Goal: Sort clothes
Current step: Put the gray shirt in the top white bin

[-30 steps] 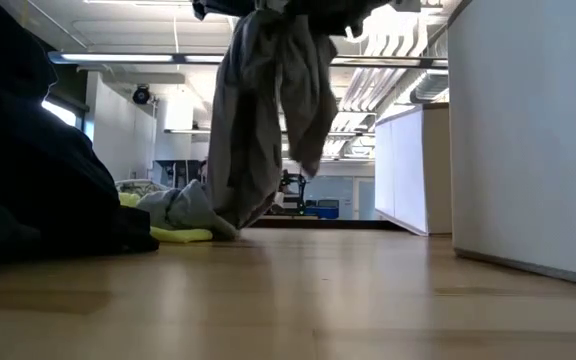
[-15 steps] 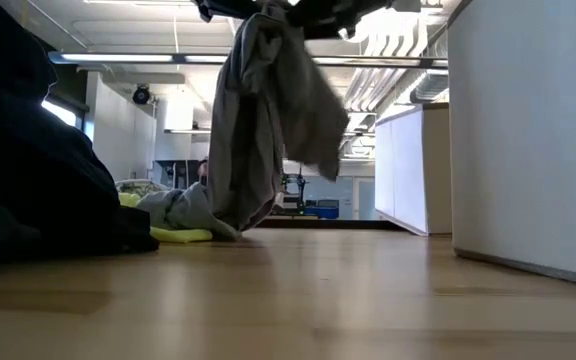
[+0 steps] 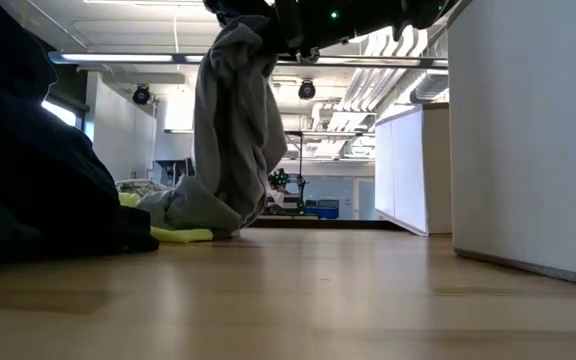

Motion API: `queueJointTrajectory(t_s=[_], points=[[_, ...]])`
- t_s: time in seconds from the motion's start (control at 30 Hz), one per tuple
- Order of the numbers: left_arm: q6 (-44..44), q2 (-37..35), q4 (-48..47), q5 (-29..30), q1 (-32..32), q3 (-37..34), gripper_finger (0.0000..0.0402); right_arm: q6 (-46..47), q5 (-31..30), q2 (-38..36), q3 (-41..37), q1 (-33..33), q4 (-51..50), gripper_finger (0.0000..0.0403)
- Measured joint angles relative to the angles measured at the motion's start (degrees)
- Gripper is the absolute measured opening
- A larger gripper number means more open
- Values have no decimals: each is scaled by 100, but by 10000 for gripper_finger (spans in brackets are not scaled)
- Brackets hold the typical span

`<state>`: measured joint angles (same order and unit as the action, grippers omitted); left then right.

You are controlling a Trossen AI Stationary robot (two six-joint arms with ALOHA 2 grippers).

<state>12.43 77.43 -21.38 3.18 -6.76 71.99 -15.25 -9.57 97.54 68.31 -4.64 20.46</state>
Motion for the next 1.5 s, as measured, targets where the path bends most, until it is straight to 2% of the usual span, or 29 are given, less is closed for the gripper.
queueJointTrajectory(t_s=[0.07,0.1,0.27,0.4,0.53,0.7,0.93,1.07,1.17,1.27,1.37,1.4,1.5], points=[[-16,-94,-5,-45,-14,0,41,2,-189,-31,-3,2,-13,40],[-18,-151,5,-79,-38,1,54,-7,-274,-46,-2,2,-2,30],[-37,-753,-181,-57,-78,6,123,-34,-1121,-362,-2,101,-272,38],[-114,-1284,-671,665,-51,13,156,-722,-2062,-942,0,245,-404,31],[-409,-1689,-1191,1256,-28,9,162,-1843,-3119,-1645,291,352,-476,31],[-641,-1919,-1472,1374,-17,-232,158,-3116,-3696,-2351,1049,244,-448,31],[-636,-2005,-1349,1707,-19,-791,156,-3916,-3899,-2760,2353,-441,-469,31],[-634,-2015,-1206,1710,-17,-1050,156,-4296,-4432,-2809,2939,-783,-836,37],[-632,-2002,-1253,1710,-17,-1141,156,-4355,-4959,-2835,3240,-921,-1699,39],[-632,-1997,-1216,1714,-17,-1139,156,-3618,-5444,-2881,3414,-1001,-3273,32],[-623,-1996,-1166,1705,-18,-1139,156,-1735,-5321,-2966,3442,-1151,-5651,32],[-625,-1996,-1168,1705,-20,-1139,156,-915,-4985,-2980,3442,-1239,-6582,32],[-635,-1998,-1168,1702,-17,-1139,156,1505,-3303,-2937,3295,-1684,-8898,32]])
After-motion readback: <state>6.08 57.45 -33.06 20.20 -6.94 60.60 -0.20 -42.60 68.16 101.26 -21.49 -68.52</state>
